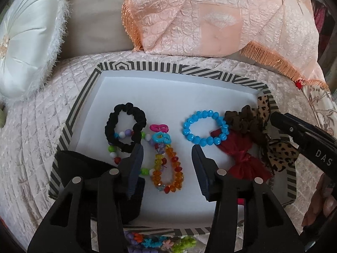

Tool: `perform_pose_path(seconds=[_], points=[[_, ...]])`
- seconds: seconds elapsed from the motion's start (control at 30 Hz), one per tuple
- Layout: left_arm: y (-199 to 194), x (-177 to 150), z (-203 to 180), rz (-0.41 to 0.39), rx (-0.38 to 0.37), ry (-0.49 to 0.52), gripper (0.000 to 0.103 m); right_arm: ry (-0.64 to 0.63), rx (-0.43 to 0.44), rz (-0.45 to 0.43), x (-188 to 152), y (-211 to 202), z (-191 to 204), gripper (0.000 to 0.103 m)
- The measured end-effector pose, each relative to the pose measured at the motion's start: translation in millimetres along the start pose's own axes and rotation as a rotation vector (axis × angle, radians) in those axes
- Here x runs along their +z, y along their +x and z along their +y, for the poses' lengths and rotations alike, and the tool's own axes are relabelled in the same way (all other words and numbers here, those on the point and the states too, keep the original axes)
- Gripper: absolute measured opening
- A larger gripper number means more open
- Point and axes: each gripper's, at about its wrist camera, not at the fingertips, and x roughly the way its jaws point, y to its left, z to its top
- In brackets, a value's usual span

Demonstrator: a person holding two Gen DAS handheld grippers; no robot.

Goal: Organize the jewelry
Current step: 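Open both grippers to drop the leopard bow and rainbow bracelet into the tray, then grasp the purple beaded bracelet with left while right grasps the green flower hair tie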

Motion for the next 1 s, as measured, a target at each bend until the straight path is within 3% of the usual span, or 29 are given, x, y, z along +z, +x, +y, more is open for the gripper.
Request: perform_pose_path(seconds=[0.33, 0.43, 0.53, 0.8, 0.93, 1.0], points=[[-31.9, -0.7, 20.5, -0.027, -0.033, -0.039, 0.048, -0.028, 0.064, -0.065, 3.5, -37.3, 18.9, 0.042], [-52.9, -5.3, 39.0, -0.053, -0.051, -0.077, 0.059, -0.051, 0.118, -0.062, -2.5, -49.4, 30.4, 0.042], [-69.6, -14.0, 52.0, -0.056, -0.061, -0.095, 0.059, -0.096, 0.169, -0.05, -14.2, -61.3, 47.3, 0.042], [-107.2, -59.1, 86.5, -0.025, -0.047, -0.149, 0.059, -0.219, 0.33, 0.064, -60.7, -74.2, 97.1, 0.042], [-101.6, -84.6, 98.8, 0.035, 0.007, -0.164, 0.059, -0.254, 0.345, 0.151, -88.6, -53.8, 118.8, 0.036], [-97.3, -94.5, 105.8, 0.055, -0.006, -0.196, 0.059, -0.255, 0.329, 0.193, -101.5, -39.0, 125.3, 0.033]])
